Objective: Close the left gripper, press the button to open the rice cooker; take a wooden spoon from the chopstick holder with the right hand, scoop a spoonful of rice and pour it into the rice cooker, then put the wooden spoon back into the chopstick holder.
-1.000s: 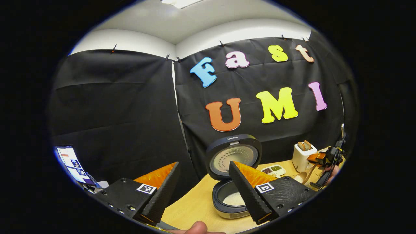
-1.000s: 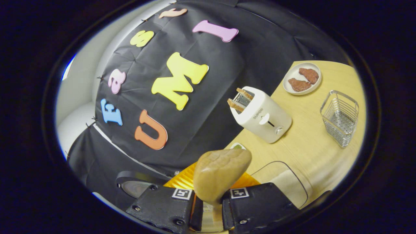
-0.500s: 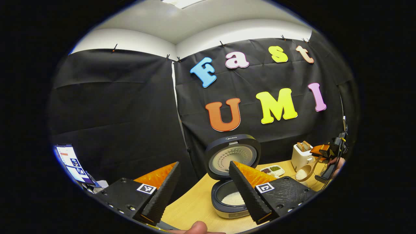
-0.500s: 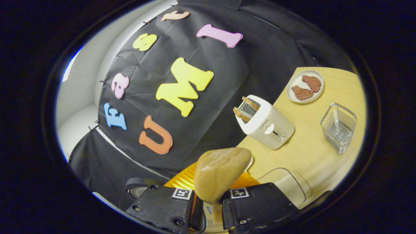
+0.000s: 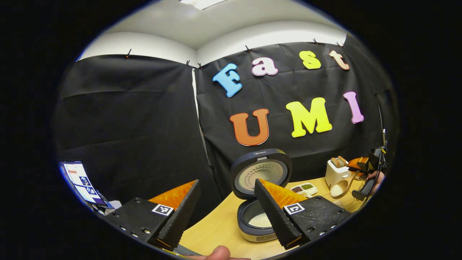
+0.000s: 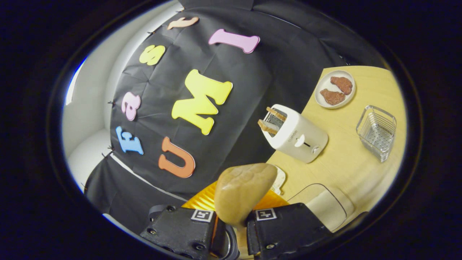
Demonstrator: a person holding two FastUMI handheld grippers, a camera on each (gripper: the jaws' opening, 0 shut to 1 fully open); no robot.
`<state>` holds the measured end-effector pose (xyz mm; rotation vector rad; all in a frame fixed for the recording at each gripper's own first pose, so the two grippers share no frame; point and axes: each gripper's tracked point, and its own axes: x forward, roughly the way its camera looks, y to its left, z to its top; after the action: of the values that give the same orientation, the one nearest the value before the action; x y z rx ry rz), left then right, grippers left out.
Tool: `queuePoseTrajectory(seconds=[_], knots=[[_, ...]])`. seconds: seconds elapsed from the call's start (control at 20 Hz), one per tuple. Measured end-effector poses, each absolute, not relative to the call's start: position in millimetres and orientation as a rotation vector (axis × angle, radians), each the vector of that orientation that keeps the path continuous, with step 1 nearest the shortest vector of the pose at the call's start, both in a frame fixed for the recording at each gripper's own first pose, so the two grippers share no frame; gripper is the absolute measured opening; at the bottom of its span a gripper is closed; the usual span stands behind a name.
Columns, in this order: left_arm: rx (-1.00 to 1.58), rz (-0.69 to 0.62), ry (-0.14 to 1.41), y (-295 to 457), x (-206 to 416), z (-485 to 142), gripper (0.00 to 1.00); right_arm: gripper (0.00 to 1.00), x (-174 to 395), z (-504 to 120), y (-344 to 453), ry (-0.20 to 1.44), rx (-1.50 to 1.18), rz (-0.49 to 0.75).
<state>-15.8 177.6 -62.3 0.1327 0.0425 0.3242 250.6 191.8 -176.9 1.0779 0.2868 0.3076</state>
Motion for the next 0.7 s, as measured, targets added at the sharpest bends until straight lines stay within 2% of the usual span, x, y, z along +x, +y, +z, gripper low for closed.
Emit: queuePoseTrajectory(seconds=[0.2,0.25,0.3,0.45,0.7], knots=[[0.13,0.337,0.041,183.0,-19.3,-63.4,0.95,0.29,247.7,-145.5,212.1,0.269,1.099,0.354],[0.127,0.342,0.044,185.6,-20.6,-64.6,0.95,0.24,246.3,-135.4,219.2,0.267,1.111,0.364],[0.124,0.348,0.045,188.1,-22.3,-65.6,0.95,0.28,245.0,-126.1,229.3,0.271,1.11,0.378],[0.115,0.374,0.046,199.4,-28.4,-66.2,0.95,0.29,241.9,-103.1,272.8,0.269,1.092,0.429],[0.101,0.422,0.05,220.2,-38.0,-70.9,0.95,0.28,235.1,-108.8,358.9,0.33,1.038,0.521]])
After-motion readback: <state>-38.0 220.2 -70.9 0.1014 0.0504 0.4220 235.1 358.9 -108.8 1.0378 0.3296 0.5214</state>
